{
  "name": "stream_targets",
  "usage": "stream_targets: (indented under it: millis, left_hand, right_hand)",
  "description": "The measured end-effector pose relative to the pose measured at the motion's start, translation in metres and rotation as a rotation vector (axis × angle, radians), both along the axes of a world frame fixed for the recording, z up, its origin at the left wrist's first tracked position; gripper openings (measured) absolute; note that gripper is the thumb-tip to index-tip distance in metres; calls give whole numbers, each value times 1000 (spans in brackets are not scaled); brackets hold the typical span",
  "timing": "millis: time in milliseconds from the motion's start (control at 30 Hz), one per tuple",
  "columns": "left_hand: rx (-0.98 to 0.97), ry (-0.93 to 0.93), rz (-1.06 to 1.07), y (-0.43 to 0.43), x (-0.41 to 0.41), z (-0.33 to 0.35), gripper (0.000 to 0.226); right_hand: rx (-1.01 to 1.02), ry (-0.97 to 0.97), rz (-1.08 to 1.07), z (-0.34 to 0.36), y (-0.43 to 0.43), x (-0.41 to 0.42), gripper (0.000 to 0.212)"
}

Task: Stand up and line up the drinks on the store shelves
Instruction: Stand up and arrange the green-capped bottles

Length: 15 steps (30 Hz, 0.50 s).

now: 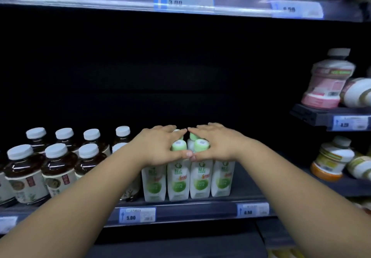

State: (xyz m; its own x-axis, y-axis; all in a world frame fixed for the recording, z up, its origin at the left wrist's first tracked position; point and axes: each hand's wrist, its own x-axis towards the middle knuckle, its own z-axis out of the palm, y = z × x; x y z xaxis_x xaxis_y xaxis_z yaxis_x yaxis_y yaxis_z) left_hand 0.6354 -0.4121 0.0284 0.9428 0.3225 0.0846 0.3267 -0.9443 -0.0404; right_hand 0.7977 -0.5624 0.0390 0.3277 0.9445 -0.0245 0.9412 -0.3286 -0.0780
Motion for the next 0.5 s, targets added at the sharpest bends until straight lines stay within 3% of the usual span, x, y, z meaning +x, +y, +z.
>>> stream_targets:
  millis: [167,267,500]
  left_hand:
    - [62,-91,-196,3,-8,10,121]
    - [81,-140,-280,-3,-15,15,110]
    - [-178,-209,-347,-63,-51,-3,85]
  right_hand:
    - [247,12,-111,2,-25,-24,91]
    - [360,81,-182,-6,-46,-50,85]
    - [577,266,-355,-39,-129,-97,74]
